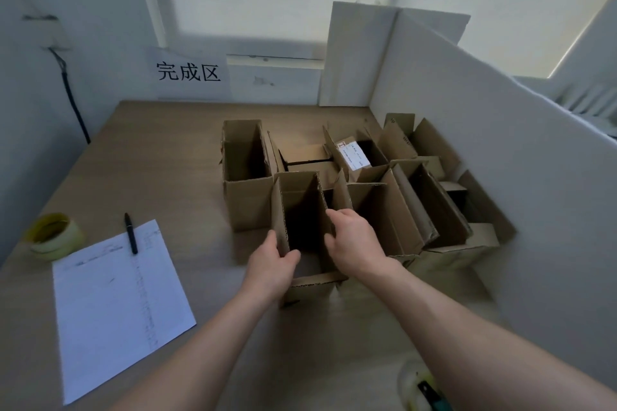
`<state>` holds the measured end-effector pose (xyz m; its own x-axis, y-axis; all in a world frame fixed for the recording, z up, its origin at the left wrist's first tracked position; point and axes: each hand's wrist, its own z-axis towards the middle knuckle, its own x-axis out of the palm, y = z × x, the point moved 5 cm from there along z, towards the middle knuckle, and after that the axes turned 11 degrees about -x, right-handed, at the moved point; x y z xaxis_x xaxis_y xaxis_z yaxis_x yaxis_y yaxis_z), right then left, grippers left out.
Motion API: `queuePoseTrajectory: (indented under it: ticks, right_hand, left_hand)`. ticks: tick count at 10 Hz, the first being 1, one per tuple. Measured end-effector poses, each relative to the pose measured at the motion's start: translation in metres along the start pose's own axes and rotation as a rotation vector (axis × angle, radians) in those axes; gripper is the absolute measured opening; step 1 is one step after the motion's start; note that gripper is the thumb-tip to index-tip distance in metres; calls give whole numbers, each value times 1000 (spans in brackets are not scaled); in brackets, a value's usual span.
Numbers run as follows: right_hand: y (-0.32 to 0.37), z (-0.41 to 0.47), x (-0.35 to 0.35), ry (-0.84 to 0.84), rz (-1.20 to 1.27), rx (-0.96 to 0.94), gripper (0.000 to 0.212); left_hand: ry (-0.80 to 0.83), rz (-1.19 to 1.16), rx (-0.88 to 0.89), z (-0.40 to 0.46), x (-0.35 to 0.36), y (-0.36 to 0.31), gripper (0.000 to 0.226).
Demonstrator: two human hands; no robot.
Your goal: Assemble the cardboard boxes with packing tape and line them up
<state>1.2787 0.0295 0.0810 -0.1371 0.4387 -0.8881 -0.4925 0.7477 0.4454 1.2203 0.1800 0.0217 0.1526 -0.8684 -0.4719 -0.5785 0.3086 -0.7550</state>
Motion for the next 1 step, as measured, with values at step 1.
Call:
queuePoseTrajectory:
  ticks: [1]
  right_hand:
    - [-4, -8, -8, -47, 35, 11, 46]
  left_hand:
    - [-41, 21, 42, -13, -6, -10, 74]
